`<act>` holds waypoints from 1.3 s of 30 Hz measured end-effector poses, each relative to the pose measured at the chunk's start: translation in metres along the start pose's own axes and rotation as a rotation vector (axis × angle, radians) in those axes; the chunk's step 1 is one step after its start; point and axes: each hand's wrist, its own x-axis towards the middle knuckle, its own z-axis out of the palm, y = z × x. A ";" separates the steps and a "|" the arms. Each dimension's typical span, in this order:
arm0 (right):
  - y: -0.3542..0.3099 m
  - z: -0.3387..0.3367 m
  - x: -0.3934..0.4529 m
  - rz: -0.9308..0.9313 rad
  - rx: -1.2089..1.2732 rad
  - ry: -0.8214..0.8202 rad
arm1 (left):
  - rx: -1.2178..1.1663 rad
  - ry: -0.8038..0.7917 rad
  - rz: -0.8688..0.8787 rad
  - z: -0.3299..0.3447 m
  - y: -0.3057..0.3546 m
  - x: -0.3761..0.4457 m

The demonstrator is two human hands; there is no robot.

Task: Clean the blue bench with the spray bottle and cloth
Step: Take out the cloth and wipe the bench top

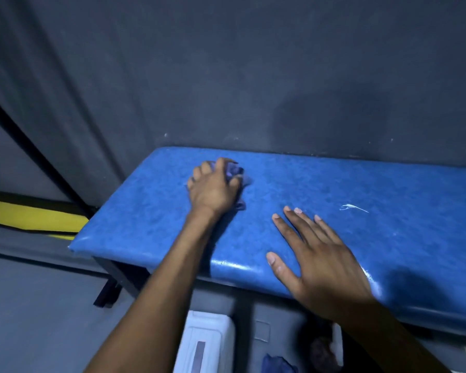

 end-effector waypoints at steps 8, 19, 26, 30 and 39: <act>-0.001 0.001 0.001 0.002 0.007 0.013 | 0.061 -0.020 0.164 -0.060 -0.086 -0.073; -0.002 -0.003 -0.001 0.025 -0.005 -0.027 | 0.008 -0.029 0.255 -0.029 -0.028 -0.070; -0.005 -0.003 0.001 0.038 0.003 -0.036 | 0.144 0.046 -0.003 -0.046 -0.092 0.006; -0.005 -0.004 -0.001 0.041 0.000 -0.041 | 0.135 0.062 0.017 -0.022 -0.043 -0.006; -0.005 -0.003 0.001 0.038 -0.006 -0.037 | 0.044 -0.043 0.207 -0.056 -0.081 -0.047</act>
